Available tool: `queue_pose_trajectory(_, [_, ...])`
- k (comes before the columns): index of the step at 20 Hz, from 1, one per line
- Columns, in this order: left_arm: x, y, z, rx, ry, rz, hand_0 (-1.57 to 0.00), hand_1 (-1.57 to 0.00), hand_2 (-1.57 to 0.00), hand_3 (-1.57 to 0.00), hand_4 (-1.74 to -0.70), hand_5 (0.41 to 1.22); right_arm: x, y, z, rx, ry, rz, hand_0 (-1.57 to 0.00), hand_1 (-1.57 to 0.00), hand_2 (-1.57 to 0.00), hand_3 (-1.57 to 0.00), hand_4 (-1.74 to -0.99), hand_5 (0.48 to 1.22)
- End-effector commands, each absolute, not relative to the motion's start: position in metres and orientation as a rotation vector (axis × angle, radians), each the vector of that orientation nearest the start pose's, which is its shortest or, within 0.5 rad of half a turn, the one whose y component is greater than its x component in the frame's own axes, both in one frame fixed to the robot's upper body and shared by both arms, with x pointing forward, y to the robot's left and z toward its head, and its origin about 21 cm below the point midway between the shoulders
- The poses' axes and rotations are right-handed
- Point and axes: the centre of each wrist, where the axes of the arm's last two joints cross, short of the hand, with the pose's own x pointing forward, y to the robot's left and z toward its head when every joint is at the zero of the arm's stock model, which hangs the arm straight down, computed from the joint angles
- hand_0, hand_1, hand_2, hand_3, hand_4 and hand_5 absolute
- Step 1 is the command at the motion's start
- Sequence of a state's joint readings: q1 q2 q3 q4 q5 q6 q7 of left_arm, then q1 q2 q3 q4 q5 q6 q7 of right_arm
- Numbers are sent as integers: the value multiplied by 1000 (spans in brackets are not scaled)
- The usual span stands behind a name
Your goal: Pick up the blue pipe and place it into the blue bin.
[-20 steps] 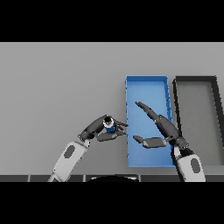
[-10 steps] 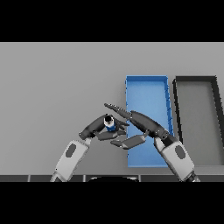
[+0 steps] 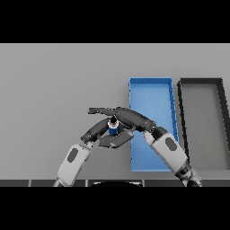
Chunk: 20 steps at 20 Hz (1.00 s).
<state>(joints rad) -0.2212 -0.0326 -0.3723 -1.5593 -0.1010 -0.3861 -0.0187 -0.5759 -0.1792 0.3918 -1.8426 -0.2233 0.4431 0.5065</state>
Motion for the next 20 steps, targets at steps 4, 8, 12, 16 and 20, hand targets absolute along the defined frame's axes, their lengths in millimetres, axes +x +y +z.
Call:
queue_pose_trajectory(4, [273, 106, 51, -530, -1660, -806, -1571, -1571, -1571, -1571, -1622, 1221, 277, -99, 189, 535, -1640, 1186, -876, -877, -910, -762, -1467, 518])
queue_pose_trajectory(8, [270, 105, 46, -620, -1680, -748, -1571, -1571, -1571, -1532, -1690, 1221, 276, -94, 185, 605, -1629, 1142, -1286, -1287, -1300, -1102, -1606, 765])
queue_pose_trajectory(12, [272, 105, 51, -640, -1691, -746, -1571, -1571, -1571, -1441, -1718, 1221, 272, -88, 182, 623, -1681, 1151, -1454, -1454, -1460, -1357, -1680, 1034])
queue_pose_trajectory(16, [271, 106, 52, -607, -1678, -757, -1571, -1571, -1571, -1428, -1730, 1221, 272, -87, 175, 652, -1702, 1136, -1523, -1523, -1526, -1484, -1716, 1144])
queue_pose_trajectory(20, [271, 109, 52, -562, -1762, -767, -1571, -1571, -1571, -1454, -1724, 1221, 267, -87, 178, 623, -1724, 1102, -1551, -1551, -1552, -1535, -1731, 1190])
